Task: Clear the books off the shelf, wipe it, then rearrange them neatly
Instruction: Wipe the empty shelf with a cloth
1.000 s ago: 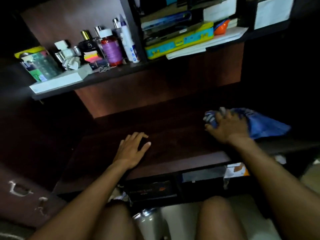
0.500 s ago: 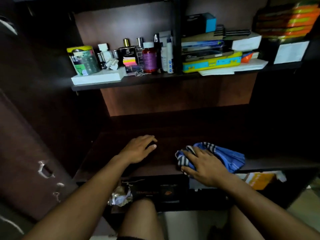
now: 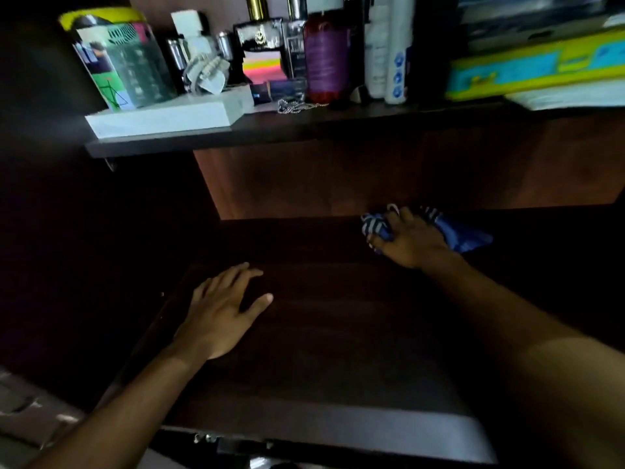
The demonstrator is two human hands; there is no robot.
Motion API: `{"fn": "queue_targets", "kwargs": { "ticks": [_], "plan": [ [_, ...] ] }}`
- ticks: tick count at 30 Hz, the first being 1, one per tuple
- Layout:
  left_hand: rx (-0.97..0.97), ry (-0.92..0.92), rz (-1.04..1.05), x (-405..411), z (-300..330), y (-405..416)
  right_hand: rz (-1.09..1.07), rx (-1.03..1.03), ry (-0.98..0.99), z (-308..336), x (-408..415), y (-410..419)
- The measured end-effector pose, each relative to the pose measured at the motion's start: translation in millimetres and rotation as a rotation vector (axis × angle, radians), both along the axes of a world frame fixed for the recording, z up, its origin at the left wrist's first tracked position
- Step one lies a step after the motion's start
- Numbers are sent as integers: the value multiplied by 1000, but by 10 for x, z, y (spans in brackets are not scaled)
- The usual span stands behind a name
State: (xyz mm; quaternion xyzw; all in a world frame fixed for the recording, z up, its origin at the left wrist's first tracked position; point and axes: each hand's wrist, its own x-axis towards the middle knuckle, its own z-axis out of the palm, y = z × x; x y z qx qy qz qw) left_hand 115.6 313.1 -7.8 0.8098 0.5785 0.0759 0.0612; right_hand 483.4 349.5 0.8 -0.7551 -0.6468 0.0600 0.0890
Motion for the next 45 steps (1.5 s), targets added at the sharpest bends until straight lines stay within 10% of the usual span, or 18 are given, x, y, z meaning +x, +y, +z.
{"fn": "queue_targets", "kwargs": {
  "ticks": [14, 23, 36, 45],
  "plan": [
    [-9, -42, -18, -8, 20, 17, 719, 43, 79, -69, -825, -1086],
    [-1, -37, -22, -18, -13, 43, 107, -26, -48, -11, 32, 36],
    [-24, -282, 25, -35, 40, -1, 600, 8, 55, -63, -1388, -978],
    [-82, 113, -38, -85, 92, 94, 173, 49, 49, -49, -197, -788]
  ]
}}
